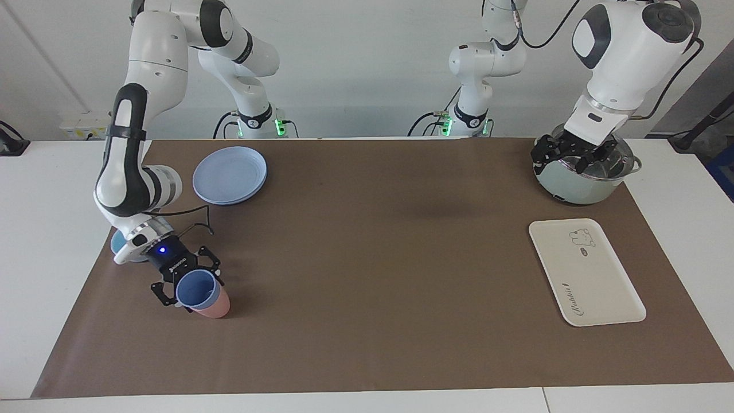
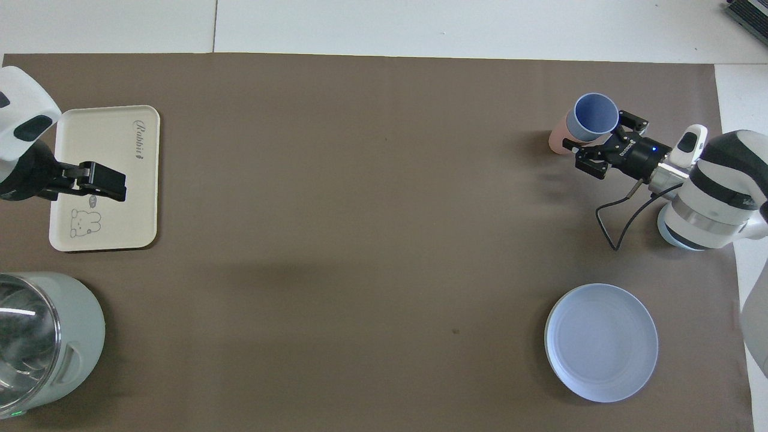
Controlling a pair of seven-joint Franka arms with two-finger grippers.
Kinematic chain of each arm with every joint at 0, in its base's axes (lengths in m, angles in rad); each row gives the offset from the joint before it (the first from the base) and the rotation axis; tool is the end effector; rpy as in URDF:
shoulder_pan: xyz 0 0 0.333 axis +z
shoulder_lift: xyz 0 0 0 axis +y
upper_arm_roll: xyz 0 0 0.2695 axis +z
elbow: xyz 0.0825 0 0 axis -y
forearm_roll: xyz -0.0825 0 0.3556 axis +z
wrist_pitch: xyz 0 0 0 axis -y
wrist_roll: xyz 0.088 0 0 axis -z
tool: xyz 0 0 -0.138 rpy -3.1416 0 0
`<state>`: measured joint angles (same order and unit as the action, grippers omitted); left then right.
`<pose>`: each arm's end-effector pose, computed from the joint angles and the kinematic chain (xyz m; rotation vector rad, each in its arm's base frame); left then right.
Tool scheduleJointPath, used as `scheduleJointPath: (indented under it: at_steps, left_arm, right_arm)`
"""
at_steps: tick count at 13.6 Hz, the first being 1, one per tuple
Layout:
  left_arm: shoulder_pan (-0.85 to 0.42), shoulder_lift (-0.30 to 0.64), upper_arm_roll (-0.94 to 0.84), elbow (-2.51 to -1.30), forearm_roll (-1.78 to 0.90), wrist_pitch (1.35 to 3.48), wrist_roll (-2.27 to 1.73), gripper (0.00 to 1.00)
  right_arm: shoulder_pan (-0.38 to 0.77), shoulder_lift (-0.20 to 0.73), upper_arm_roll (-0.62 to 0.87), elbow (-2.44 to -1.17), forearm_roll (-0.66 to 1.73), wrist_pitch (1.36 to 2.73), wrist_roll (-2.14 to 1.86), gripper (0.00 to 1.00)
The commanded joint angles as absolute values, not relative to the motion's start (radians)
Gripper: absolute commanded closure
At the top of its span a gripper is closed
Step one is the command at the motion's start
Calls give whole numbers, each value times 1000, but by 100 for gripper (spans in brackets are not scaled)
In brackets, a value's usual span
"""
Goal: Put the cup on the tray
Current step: 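Grasp the nested cups with the right gripper and lift them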
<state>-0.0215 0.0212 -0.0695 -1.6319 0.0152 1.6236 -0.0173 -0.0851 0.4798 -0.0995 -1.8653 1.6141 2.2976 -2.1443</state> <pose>0.5313 -0.0462 0.5132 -3.1238 0.1168 0.0448 0.6212 -0.0681 0.2349 -2.2223 -0.8742 -1.3018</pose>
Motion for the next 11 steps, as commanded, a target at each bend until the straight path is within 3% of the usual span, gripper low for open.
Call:
scheduleJointPath:
  at_steps: [1,5,8,11]
  left_arm:
    - [-31,-15,-66,-1675,5,1632,-3,0]
    - [-52,-15,-66,-1675,5,1640,-2,0]
    - [-77,-15,-75,-1680,2,1658,-8,0]
    - [-93,-3,-75,-1687,-93,1713,-70,2]
  right_arm:
    - [-72,494,-94,-1848,1654,2312,-2178,100]
    - [-42,442,-95,-1850,1628,2377,-2117,100]
    - [27,338,-97,-1874,1418,2505,-1957,100]
    - [51,278,-97,-1878,1159,2513,-1788,100]
